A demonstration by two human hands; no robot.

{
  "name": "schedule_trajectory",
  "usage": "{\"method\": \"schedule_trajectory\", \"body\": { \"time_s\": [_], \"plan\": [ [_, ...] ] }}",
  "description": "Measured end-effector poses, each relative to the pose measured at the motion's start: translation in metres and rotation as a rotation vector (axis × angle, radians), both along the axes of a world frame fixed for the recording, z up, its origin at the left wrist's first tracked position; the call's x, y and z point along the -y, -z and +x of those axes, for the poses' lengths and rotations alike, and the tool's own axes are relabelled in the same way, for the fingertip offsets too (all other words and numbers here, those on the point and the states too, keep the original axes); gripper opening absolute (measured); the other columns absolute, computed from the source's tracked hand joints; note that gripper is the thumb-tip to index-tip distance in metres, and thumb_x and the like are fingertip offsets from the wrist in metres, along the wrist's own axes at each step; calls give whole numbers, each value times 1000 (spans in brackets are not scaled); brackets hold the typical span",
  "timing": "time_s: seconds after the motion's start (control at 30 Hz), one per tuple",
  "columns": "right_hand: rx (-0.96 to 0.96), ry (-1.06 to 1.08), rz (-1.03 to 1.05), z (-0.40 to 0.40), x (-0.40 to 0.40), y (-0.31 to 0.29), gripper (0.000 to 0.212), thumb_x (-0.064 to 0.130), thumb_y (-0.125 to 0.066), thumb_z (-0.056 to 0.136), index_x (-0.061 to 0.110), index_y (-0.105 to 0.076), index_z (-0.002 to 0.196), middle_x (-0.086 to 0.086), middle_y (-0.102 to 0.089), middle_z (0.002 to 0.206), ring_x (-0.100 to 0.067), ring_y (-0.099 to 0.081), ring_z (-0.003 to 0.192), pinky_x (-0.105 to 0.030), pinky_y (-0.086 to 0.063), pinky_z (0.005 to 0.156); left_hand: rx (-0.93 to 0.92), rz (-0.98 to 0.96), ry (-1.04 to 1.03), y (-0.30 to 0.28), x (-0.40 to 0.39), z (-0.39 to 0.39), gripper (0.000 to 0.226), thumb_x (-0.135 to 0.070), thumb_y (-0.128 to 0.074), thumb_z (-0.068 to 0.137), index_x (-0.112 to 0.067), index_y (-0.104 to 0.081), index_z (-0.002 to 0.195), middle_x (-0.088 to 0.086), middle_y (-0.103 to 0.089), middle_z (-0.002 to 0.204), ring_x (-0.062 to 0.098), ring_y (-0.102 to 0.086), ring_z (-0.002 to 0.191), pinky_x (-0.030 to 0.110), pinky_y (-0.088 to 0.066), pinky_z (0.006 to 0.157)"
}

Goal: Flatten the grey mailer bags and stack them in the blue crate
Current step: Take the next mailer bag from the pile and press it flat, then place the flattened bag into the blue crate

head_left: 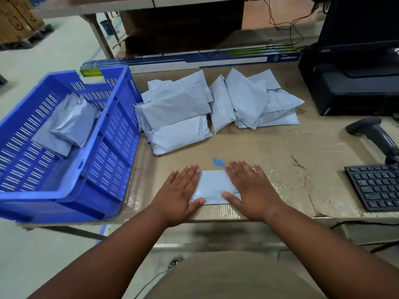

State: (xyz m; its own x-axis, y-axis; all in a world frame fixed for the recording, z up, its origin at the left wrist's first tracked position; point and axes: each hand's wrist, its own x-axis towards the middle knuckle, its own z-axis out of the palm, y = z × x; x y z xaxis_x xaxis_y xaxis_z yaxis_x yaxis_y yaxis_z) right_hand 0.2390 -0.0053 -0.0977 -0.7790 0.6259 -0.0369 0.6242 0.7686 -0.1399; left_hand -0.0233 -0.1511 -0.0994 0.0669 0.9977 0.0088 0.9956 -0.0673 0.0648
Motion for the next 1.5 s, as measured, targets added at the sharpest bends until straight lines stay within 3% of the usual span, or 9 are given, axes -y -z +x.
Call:
{"method": "schedule_trajectory", "body": {
  "time_s": [0.27,0.47,0.6,0.7,0.87,0.97,1.1,1.3,1.5],
  "plan": [
    [22,66,-59,31,-15,-2,90,82,-14,97,32,4,169,4,8,178,-16,12,163,-45,1,132,75,-134,-90,-15,-4,0,89,-77,-8,101,-21,-6,170,-2,-2,178,13,0,163,53,-13,130],
    [-105,77,-88,31,-10,-7,87,77,-29,97,29,-15,169,-1,-5,177,-20,-1,163,-48,-5,132,46,-239,-249,-67,-48,23,100,-76,-64,82,-33,-23,163,-3,-48,152,28,-45,139,51,-40,109],
    [-241,9,-64,21,-3,-21,70,64,-42,98,29,-43,159,-2,-22,174,-23,-17,161,-53,-19,129,92,-487,-337,-95,-83,21,63,-69,-83,70,-30,-64,115,-6,-62,114,23,-60,111,43,-47,94],
    [-357,-36,-86,3,-1,-40,52,54,-52,99,29,-60,145,-3,-37,168,-26,-32,155,-53,-29,125,126,-526,-286,-121,-91,17,39,-50,-84,83,-20,-60,76,1,-61,85,23,-59,86,31,-40,61],
    [-416,-93,-150,-46,0,-79,41,49,-59,98,33,-67,136,3,-50,157,-22,-45,145,-44,-40,119,55,-563,-322,-171,-75,-8,30,-41,-77,93,-11,-74,98,8,-69,98,22,-56,89,30,-37,62],
    [-425,-143,-147,-83,4,-110,42,51,-56,98,34,-67,135,5,-54,153,-21,-49,140,-40,-44,115,67,-488,-409,-209,-57,-40,29,-37,-80,90,-11,-69,83,4,-59,77,23,-54,83,31,-36,66],
    [-452,-226,-109,-139,12,-164,46,49,-58,101,37,-58,145,11,-44,159,-17,-42,144,-36,-42,113,114,-280,-564,-276,-32,-86,21,-36,-84,87,-16,-78,91,5,-71,89,25,-65,87,29,-41,68],
    [-460,-322,-63,-233,26,-223,56,51,-59,102,34,-48,154,8,-38,165,-19,-37,148,-39,-39,119,111,-59,-734,-347,5,-163,18,-31,-84,84,-15,-77,84,5,-71,76,21,-65,70,23,-44,55],
    [-420,-373,-97,-321,48,-239,58,59,-55,102,33,-49,154,8,-43,160,-19,-42,144,-38,-38,118,36,-57,-820,-355,27,-242,27,-33,-83,87,-10,-81,100,14,-77,95,31,-74,96,32,-49,70]
  ]
}}
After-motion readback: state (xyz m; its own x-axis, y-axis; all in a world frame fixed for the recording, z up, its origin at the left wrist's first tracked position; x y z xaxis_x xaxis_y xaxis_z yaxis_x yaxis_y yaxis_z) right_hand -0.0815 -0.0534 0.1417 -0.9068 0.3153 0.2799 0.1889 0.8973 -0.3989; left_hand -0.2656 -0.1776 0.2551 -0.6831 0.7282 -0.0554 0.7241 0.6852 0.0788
